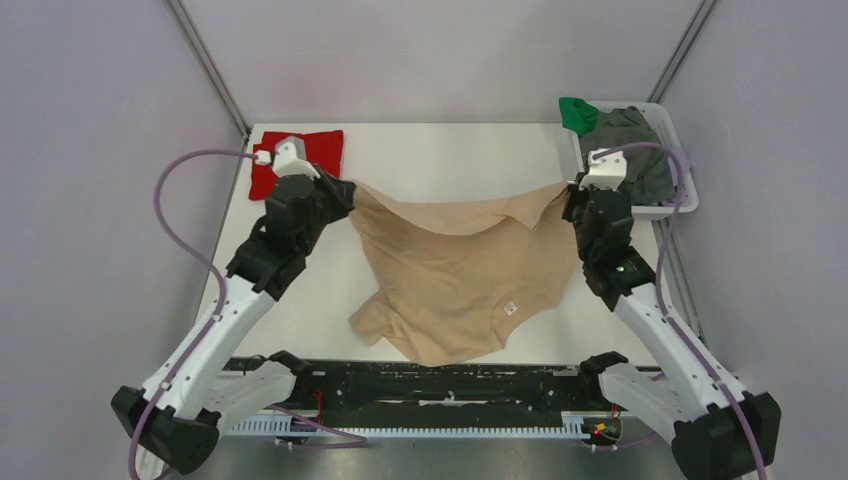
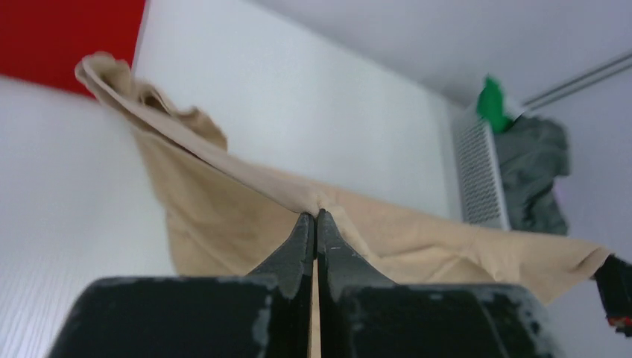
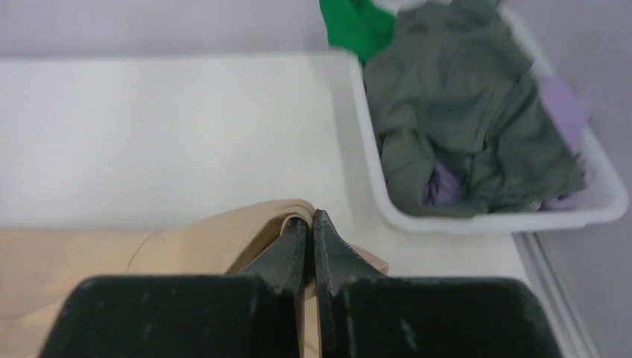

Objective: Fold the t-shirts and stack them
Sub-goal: Flatten out the tshirt

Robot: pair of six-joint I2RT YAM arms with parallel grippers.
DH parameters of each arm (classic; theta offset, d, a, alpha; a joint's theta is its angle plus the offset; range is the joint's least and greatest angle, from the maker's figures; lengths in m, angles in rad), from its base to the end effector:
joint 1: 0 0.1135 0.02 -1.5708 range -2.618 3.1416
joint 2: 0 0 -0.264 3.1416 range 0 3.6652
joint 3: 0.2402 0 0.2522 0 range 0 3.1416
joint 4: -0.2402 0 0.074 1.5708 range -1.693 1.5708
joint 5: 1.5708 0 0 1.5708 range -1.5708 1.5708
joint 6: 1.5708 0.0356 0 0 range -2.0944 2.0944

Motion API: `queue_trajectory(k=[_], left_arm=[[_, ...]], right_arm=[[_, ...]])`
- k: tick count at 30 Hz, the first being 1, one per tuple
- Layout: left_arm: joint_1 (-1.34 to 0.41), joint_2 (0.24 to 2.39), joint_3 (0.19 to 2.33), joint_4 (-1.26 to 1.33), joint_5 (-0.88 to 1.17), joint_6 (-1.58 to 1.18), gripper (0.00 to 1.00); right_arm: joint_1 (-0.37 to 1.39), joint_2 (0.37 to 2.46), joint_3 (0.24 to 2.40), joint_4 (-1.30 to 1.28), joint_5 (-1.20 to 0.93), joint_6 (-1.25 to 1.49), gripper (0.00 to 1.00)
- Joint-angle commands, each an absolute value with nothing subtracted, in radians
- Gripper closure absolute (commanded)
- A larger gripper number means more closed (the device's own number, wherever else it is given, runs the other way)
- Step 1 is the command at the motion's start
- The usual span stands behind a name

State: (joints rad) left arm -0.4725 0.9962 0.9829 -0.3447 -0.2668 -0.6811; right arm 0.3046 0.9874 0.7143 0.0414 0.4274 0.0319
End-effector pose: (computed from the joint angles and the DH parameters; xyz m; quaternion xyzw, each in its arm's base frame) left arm 0.2035 -0.0935 0.3539 -0.1602 0.8021 -0.2164 0.5331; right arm 0.2240 0.0550 0.3011 0.0262 0.7770 -0.0624 0.6258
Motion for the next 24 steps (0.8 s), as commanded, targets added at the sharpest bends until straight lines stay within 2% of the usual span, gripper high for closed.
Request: queue_trajectory(k=[1,7,16,24], left_arm=[[-0.473,0.894,1.17,-0.252,-0.418,-0.566,0.98],[-0.472,0.781,1.371,-0.274,-0.414,-0.466,0.98],[-0.472,0.659,1.643,-0.37,-0.338,-0.41,0.98],[-0.47,0.609,1.733,-0.415,-0.3,-0.425,0.98]], right_arm=[[0.302,0.827,0.883,0.012,0.371,-0.053,1.0],[0.302,0.712,1.154,-0.107,0.271,-0.065,1.0],[0.302,0.737,1.628,-0.276,0.041,-0.058,1.0],[0.302,0.769,1.891,-0.338,-0.114,-0.092,1.0]])
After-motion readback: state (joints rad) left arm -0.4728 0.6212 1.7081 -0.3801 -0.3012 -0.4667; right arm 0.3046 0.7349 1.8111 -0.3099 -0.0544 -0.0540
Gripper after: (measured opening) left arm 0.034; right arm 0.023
